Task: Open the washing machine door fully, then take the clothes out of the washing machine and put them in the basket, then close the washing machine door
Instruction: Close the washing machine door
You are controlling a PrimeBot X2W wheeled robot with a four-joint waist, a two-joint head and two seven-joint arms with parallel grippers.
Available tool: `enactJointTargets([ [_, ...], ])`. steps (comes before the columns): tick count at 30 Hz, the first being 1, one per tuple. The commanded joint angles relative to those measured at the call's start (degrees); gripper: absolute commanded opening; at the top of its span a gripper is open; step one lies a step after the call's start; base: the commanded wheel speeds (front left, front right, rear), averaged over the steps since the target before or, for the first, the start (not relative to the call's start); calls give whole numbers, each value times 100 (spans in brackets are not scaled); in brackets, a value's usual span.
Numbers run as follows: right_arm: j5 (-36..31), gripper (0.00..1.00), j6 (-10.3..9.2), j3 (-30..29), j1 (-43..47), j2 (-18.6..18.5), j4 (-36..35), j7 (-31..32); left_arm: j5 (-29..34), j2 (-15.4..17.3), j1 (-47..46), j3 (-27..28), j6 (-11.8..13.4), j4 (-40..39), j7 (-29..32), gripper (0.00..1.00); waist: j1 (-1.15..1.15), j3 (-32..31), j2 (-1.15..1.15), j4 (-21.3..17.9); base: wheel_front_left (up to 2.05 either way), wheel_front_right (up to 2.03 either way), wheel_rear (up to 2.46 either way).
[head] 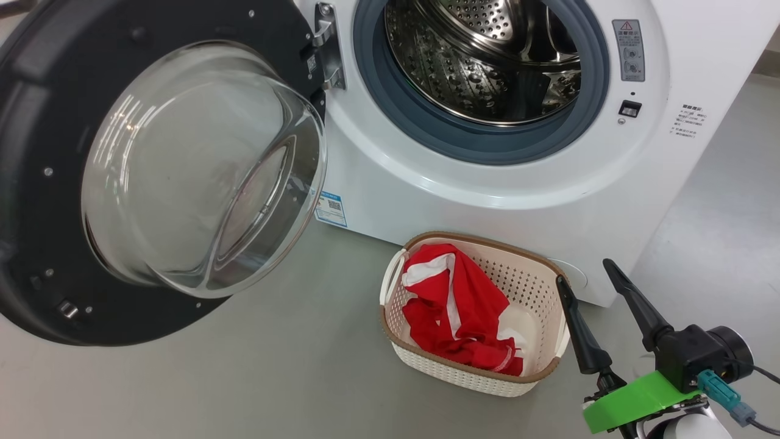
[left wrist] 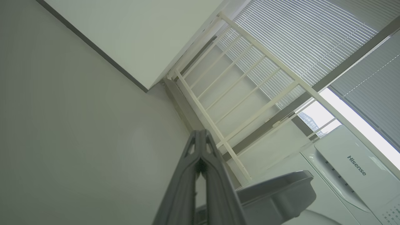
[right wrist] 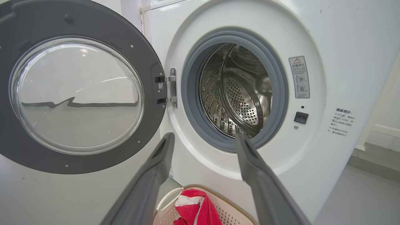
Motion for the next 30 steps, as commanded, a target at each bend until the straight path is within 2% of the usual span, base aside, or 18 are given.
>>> enactJointTargets([
  [1, 1, 100, 35, 98, -241, -25, -129, -36, -200, 408, -271, 144, 4, 61, 367, 0, 0, 18, 0, 9, 0, 0, 0],
  [6, 4, 100, 35, 139, -271, -24, -124, -36, -583, 579, -504, 262, -23, 433, 1128, 0, 0, 44, 0, -2, 0, 0, 0],
  [14, 29, 100, 35, 165, -301, -71, -88, -36, -994, 829, -497, 335, -273, 869, 2117, 0, 0, 65, 0, -90, 0, 0, 0],
  [17, 32, 100, 35, 165, -302, -81, -82, -36, -1034, 842, -480, 330, -327, 909, 2214, 0, 0, 61, 0, -104, 0, 0, 0],
  [22, 40, 100, 35, 155, -304, -79, -95, -36, -1039, 840, -333, 189, -552, 986, 2497, 0, 0, 48, 0, -130, 0, 0, 0],
  [30, 61, 100, 35, 213, -287, -70, -111, -36, -1247, 799, -238, 270, -703, 1101, 2706, 0, 0, 21, 0, -159, 0, 0, 0],
])
